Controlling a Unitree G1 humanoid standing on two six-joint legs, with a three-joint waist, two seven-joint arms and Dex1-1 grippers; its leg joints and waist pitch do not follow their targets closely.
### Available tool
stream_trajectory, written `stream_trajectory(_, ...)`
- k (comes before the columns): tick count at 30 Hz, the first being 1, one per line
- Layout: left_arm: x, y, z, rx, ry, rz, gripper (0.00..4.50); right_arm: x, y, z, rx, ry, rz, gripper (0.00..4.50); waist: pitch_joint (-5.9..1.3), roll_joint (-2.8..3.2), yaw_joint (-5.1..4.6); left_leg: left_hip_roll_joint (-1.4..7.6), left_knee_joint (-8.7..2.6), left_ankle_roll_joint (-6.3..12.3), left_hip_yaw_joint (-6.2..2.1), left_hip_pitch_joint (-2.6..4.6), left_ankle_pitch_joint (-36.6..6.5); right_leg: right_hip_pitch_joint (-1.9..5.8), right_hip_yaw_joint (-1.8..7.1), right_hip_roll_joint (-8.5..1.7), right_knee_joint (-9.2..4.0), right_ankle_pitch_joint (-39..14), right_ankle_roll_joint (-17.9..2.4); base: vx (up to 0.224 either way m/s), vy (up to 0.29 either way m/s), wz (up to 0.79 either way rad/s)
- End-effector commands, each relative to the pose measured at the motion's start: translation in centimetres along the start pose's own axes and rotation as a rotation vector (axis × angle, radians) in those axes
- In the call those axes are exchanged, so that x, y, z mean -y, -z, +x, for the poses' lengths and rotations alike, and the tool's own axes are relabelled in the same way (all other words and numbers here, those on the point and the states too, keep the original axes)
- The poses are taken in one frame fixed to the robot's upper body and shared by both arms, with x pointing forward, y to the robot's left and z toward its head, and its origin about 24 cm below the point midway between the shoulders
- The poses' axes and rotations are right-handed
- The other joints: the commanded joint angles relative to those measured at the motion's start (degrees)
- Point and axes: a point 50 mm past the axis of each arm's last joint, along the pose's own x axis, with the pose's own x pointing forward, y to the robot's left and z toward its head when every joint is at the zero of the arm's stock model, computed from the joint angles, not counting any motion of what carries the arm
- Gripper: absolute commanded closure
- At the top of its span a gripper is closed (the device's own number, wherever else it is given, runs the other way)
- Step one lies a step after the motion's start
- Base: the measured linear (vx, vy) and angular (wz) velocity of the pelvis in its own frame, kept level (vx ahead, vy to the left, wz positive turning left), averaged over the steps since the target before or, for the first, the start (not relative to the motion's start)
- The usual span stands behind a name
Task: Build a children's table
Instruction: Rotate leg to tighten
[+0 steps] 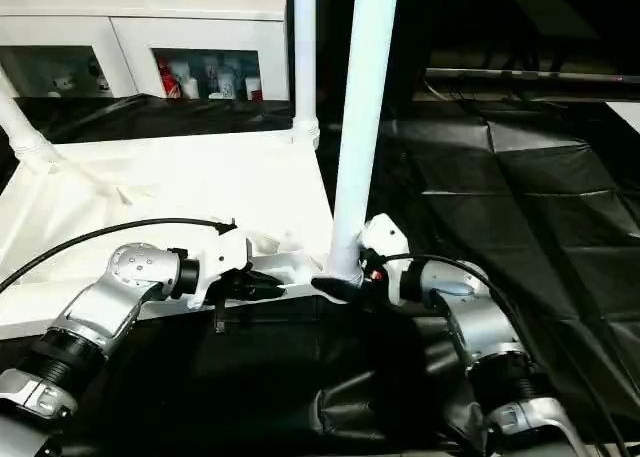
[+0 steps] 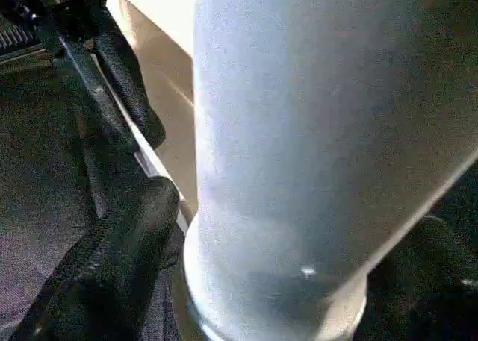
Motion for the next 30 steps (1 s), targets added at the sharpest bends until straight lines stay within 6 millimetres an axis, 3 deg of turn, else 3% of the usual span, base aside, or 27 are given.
stream_trajectory(1,0.5,0.1,0.3,-0.001,0.026,0.006,4.5,0.0,0.0,-0.1,-0.004,0.003,-0.005,0.67,-3.62,-0.62,0.01,2.2,-3.91,3.37,-0.37,0.25,-10.8,3.19,3.16,-3.64,-4.25,-12.02,-11.55,0.0,0.0,0.0)
stream_trajectory(5,0.5,0.1,0.3,0.0,0.027,0.004,4.5,-0.1,-0.1,0.0,0.009,0.0,0.006,0.67,-3.66,-0.61,0.01,2.21,-3.87,3.47,-0.38,0.18,-10.28,3.21,3.15,-3.59,-4.15,-11.58,-11.6,0.0,0.0,0.0)
stream_trajectory(11,0.7,0.2,0.3,-0.003,0.033,0.0,4.5,-0.3,0.0,0.1,0.016,-0.01,0.016,1.36,-3.73,-0.48,0.03,2.22,-3.8,3.55,-0.38,0.24,-9.87,3.24,3.13,-3.56,-4.01,-10.35,-12.0,0.0,0.0,0.0)
stream_trajectory(17,0.7,0.3,0.3,-0.009,0.041,-0.002,4.5,-0.6,0.3,0.1,0.019,-0.017,0.025,1.7,-3.76,-0.47,-0.01,2.16,-3.72,3.64,-0.33,0.26,-9.95,3.28,3.11,-3.5,-3.98,-9.75,-12.3,0.0,0.0,0.0)
stream_trajectory(25,0.8,0.4,0.3,-0.014,0.049,-0.009,4.5,-0.7,0.6,0.2,0.025,-0.011,0.045,1.78,-3.8,-0.43,0.02,2.18,-3.76,3.41,-0.41,0.23,-10.04,3.37,3.08,-3.51,-3.95,-9.98,-12.16,0.0,0.0,0.0)
stream_trajectory(29,0.2,0.5,0.7,-0.001,-0.036,-0.042,4.5,0.2,0.9,0.7,0.094,0.13,0.155,1.78,-3.75,-0.37,-0.19,2.23,-3.75,3.48,-0.31,0.29,-10.3,3.1,3.16,-3.52,-3.99,-9.99,-12.53,0.0,0.0,0.0)
stream_trajectory(30,-0.3,0.7,1.1,-0.017,-0.114,-0.053,4.5,0.8,1.2,1.3,0.128,0.24,0.24,1.78,-3.65,-0.32,-0.38,2.09,-3.93,2.5,-0.44,0.36,-11.68,3.14,3.09,-3.67,-4.39,-13.13,-12.01,0.0,0.0,0.0)
